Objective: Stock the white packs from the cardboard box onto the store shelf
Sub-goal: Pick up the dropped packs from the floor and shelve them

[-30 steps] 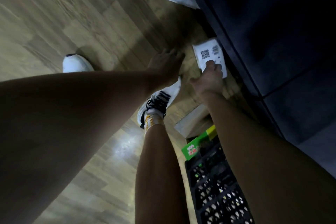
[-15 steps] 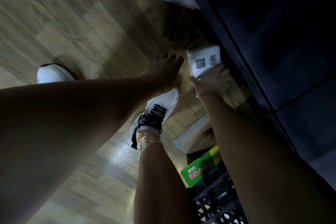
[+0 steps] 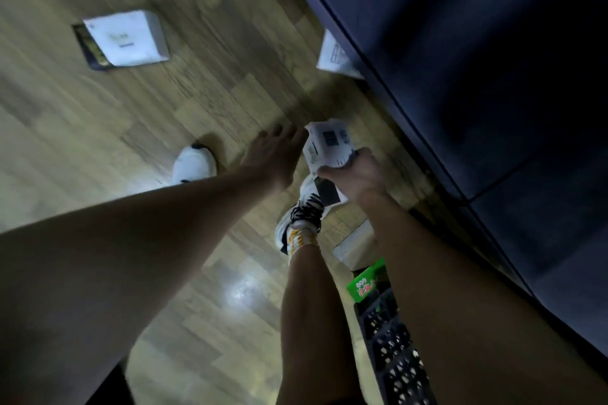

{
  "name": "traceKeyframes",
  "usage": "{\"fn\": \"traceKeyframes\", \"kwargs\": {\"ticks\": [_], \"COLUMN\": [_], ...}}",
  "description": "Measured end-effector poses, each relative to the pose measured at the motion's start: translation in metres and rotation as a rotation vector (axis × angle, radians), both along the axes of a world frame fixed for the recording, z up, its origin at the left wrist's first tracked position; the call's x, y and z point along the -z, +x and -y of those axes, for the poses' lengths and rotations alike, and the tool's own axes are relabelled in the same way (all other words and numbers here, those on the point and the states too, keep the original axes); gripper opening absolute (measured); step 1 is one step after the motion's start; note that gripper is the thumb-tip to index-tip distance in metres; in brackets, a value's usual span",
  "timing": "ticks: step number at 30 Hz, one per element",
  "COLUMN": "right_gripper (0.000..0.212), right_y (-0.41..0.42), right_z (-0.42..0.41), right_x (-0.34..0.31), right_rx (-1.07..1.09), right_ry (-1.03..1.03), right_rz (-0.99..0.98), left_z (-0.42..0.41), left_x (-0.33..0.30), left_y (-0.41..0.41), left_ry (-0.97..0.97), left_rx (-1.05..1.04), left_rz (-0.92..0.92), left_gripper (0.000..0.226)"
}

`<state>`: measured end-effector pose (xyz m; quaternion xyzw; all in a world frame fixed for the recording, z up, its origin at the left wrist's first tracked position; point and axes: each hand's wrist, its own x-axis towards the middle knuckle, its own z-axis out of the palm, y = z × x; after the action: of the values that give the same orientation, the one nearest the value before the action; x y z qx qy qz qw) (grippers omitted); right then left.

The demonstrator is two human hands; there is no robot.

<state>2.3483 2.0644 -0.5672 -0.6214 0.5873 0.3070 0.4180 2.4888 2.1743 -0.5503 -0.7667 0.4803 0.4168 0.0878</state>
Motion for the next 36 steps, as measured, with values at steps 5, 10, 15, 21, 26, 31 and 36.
{"fn": "traceKeyframes", "kwargs": {"ticks": [5, 10, 15, 21, 26, 31, 36], "right_gripper": [0.062, 0.051, 0.094, 0.079, 0.055, 0.059, 0.062], "right_y": [0.043, 0.085, 0.113, 0.125, 0.131, 0.130, 0.123], "right_z": [0.013, 0.022, 0.013, 0.003, 0.015, 0.029, 0.045], "right_x": [-0.101, -0.245, -0.405, -0.562, -0.667, -0.749, -0.800], "right_rx": [0.097, 0.000, -0.194, -0.002, 0.151, 0.206, 0.206], "right_ry": [0.085, 0.048, -0.216, -0.242, -0.212, -0.091, -0.052], "right_rz": [0.101, 0.180, 0.247, 0.394, 0.555, 0.676, 0.751], "left_z": [-0.002, -0.001, 0.006, 0.018, 0.031, 0.054, 0.072], "left_x": [-0.105, -0.244, -0.398, -0.555, -0.650, -0.720, -0.775], "left_y": [0.047, 0.096, 0.141, 0.175, 0.185, 0.188, 0.189], "left_ry": [-0.042, -0.178, -0.289, -0.506, -0.628, -0.837, -0.881], "left_rx": [-0.007, -0.086, -0.006, 0.375, 0.557, 0.656, 0.631], "left_rz": [0.028, 0.082, 0.126, 0.243, 0.429, 0.389, 0.274], "left_gripper": [0.080, 0.074, 0.065, 0.092, 0.104, 0.079, 0.056]}}
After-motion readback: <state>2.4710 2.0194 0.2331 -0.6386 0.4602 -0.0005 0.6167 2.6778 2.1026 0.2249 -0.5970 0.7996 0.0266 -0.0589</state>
